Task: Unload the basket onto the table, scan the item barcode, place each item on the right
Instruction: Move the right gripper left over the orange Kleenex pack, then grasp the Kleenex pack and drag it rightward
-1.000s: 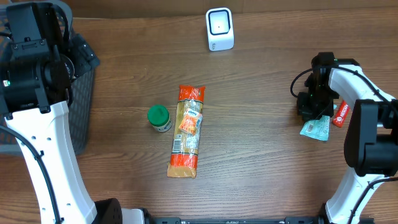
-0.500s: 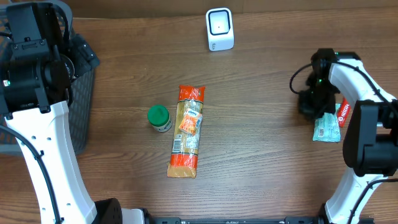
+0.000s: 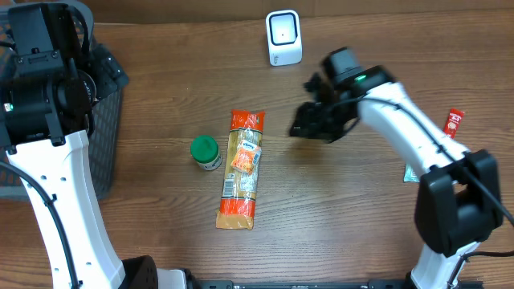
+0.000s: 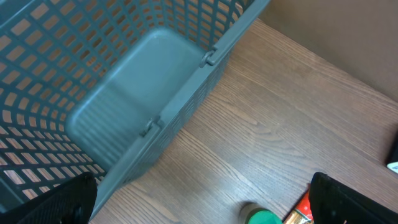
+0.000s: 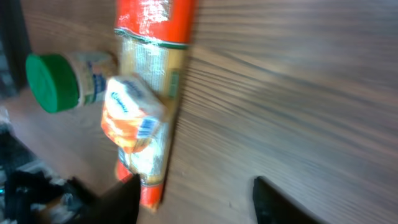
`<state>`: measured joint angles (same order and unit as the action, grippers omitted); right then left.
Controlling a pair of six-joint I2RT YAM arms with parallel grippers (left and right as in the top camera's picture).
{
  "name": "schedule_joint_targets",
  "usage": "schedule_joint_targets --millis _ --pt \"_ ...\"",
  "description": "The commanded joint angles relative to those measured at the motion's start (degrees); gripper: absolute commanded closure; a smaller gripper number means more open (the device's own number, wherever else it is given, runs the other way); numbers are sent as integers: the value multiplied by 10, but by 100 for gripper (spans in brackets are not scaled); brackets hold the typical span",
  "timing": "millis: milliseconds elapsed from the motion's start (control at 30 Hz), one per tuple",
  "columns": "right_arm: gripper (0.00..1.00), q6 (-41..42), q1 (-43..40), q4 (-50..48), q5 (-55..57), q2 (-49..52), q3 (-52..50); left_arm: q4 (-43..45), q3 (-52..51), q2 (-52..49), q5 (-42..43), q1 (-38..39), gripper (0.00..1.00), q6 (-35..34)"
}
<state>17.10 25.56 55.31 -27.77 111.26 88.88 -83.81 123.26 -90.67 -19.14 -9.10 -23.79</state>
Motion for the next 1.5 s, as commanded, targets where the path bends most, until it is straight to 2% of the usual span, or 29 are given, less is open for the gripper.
schedule_joint_targets --millis 0,33,133,367,633,867,1267,1467 --pt "20 108 61 -52 97 -9 -14 0 6 -3 -7 -2 0 5" --pt "16 122 77 -73 114 -9 -17 0 6 -4 -7 -2 1 5" --pt "14 176 112 -125 144 -9 -28 0 6 -3 -7 -2 0 5" --pt "29 267 141 -186 148 2 -60 0 6 -4 -7 -3 0 5" --pt "37 281 147 -239 122 3 -121 0 6 -4 -7 -2 0 5" --pt "38 270 147 -374 37 3 -188 0 6 -4 -7 -2 0 5" --pt "43 284 147 -378 44 3 -197 0 6 -4 -7 -2 0 5" --pt "45 305 147 -429 48 3 -226 0 6 -4 -7 -2 1 5"
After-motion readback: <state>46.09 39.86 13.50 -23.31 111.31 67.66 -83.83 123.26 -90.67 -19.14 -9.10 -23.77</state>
